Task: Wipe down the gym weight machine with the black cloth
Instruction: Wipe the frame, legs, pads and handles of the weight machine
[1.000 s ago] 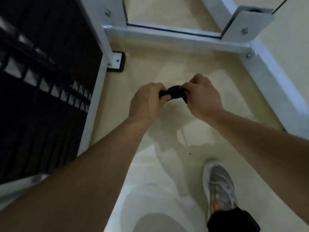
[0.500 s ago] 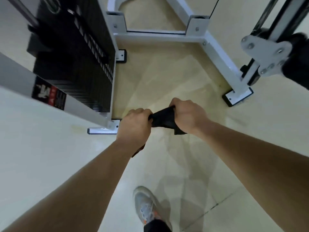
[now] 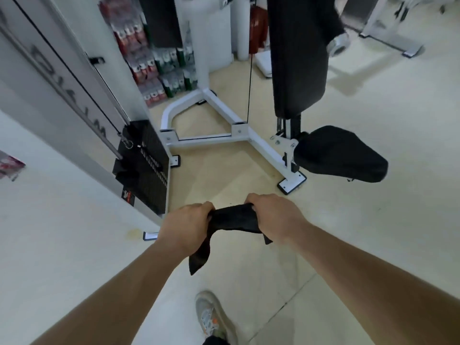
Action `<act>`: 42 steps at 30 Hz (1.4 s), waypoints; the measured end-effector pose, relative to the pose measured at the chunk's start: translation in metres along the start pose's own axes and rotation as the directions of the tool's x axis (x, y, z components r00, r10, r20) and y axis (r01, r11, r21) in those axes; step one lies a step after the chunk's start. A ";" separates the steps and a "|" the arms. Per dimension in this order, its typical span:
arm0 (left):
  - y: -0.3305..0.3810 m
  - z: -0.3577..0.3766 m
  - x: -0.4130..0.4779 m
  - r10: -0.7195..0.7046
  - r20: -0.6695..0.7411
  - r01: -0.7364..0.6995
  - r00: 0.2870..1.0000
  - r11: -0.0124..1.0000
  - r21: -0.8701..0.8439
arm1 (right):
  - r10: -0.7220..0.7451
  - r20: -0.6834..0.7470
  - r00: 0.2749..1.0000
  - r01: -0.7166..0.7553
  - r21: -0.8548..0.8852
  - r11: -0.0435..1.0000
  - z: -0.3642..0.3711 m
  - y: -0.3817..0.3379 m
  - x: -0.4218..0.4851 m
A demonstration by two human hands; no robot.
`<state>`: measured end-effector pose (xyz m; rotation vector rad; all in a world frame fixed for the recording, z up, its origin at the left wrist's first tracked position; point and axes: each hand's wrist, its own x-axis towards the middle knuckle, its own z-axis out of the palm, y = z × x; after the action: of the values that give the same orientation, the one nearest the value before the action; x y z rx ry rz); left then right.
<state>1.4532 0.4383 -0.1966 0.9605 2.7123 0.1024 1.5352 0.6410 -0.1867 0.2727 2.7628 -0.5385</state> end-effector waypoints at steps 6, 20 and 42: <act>0.067 -0.118 -0.037 0.078 -0.063 -0.076 0.995 0.996 0.036 | 0.087 -0.118 0.989 -0.062 0.197 0.978 -0.109 0.001 -0.087; -0.005 -0.341 -0.026 -0.152 -0.254 -0.047 0.955 0.769 -0.637 | 0.069 -0.322 0.944 0.066 0.390 0.919 -0.302 -0.091 -0.078; -0.089 -0.409 0.115 -0.313 -0.288 0.104 0.905 0.818 -0.565 | 0.054 -0.495 0.867 0.219 0.475 0.852 -0.395 -0.142 0.084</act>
<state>1.2034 0.4494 0.1583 0.4949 2.8266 1.0446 1.3178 0.6776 0.1800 0.4656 3.0600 -1.4320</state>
